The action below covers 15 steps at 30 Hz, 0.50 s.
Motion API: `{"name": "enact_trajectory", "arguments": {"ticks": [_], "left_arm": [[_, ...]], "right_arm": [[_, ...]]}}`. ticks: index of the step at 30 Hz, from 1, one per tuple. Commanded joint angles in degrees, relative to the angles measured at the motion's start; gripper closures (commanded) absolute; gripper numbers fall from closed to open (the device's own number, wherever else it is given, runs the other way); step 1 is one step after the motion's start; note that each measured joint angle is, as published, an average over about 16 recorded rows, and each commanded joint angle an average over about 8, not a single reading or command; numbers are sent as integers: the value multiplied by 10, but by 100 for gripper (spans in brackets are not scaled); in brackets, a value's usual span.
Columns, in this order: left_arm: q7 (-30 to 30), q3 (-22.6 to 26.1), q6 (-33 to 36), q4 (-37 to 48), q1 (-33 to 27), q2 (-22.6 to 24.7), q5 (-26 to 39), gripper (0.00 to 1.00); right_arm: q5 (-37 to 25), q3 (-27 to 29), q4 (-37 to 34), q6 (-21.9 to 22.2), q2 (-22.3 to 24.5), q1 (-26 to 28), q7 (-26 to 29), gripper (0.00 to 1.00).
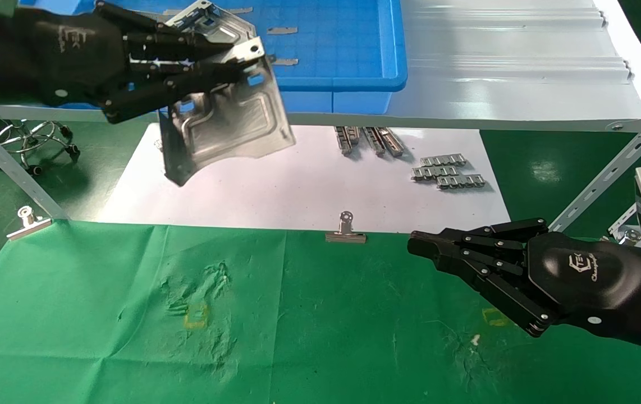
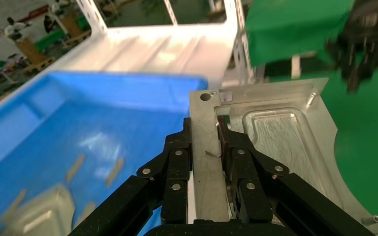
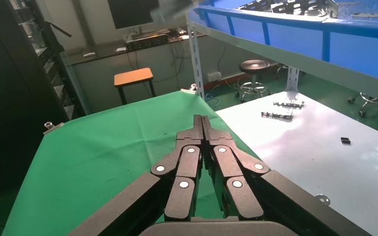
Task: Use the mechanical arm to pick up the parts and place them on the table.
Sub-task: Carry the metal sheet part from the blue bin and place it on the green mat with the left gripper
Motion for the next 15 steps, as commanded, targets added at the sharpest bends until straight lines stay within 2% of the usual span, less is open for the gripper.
{"name": "enact_trajectory", "arguments": {"ticks": [1, 9, 15], "left_arm": [[10, 5, 2, -14, 13, -19, -6, 100], [65, 70, 1, -149, 98, -103, -50, 100], [118, 137, -2, -195, 139, -120, -37, 100]], "right_arm": [[0, 0, 0, 0, 0, 0, 0, 100], [0, 0, 0, 0, 0, 0, 0, 100], [0, 0, 0, 0, 0, 0, 0, 100]]}}
